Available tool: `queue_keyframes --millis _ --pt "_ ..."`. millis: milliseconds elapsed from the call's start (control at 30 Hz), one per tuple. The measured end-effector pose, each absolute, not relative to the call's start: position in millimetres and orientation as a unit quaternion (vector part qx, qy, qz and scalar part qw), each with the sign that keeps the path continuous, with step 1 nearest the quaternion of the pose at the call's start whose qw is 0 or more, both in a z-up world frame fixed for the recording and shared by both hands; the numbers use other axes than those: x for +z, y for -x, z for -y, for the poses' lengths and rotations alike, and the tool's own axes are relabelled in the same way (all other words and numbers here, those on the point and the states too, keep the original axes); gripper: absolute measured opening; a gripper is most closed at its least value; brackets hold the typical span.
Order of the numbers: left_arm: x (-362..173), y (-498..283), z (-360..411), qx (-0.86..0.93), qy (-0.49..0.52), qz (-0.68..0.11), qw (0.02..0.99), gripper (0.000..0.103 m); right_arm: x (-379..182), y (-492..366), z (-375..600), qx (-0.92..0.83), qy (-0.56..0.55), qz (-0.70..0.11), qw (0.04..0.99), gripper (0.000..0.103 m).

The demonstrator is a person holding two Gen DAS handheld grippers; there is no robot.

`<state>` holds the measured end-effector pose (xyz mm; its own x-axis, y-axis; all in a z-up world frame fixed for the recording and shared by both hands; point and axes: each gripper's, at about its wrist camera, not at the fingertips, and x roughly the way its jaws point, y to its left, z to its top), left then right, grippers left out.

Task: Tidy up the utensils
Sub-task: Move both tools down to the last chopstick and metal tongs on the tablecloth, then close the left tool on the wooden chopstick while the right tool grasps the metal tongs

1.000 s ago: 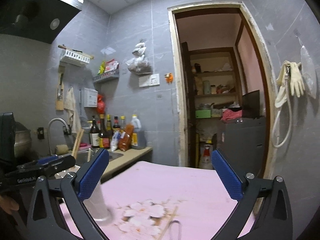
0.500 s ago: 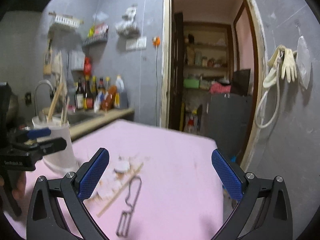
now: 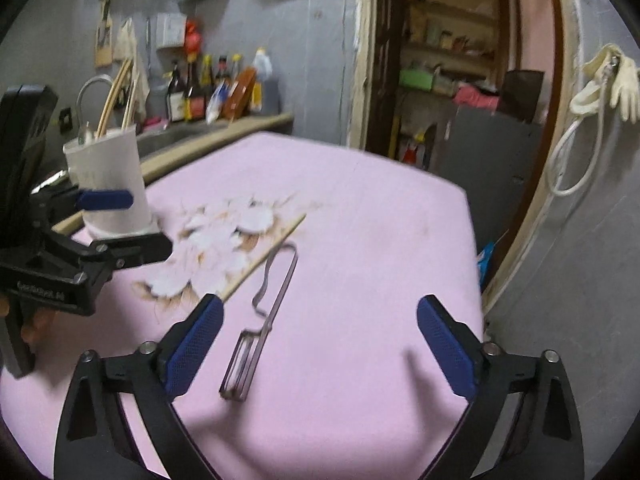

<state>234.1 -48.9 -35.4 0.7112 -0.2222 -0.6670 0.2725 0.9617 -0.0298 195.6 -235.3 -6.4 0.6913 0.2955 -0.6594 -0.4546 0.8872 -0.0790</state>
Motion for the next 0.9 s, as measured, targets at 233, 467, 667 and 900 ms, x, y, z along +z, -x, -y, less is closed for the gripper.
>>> queue_keyframes --millis 233,467,667,900 --pt "-51 -248 48 -0.150 -0.024 -0.412 0.898 0.061 -21 -202 223 0.239 0.128 -0.386 0.882 0.071" --pt "-54 -255 44 -0.158 -0.009 -0.430 0.889 0.049 -31 -208 211 0.249 0.147 -0.410 0.865 0.060" --pt "-55 -265 48 -0.177 0.002 -0.442 0.879 0.041 -33 -222 208 0.236 0.157 -0.411 0.867 0.044" --pt "-54 -281 53 -0.193 0.006 -0.449 0.872 0.035 -30 -240 220 0.222 0.133 -0.415 0.872 0.021"
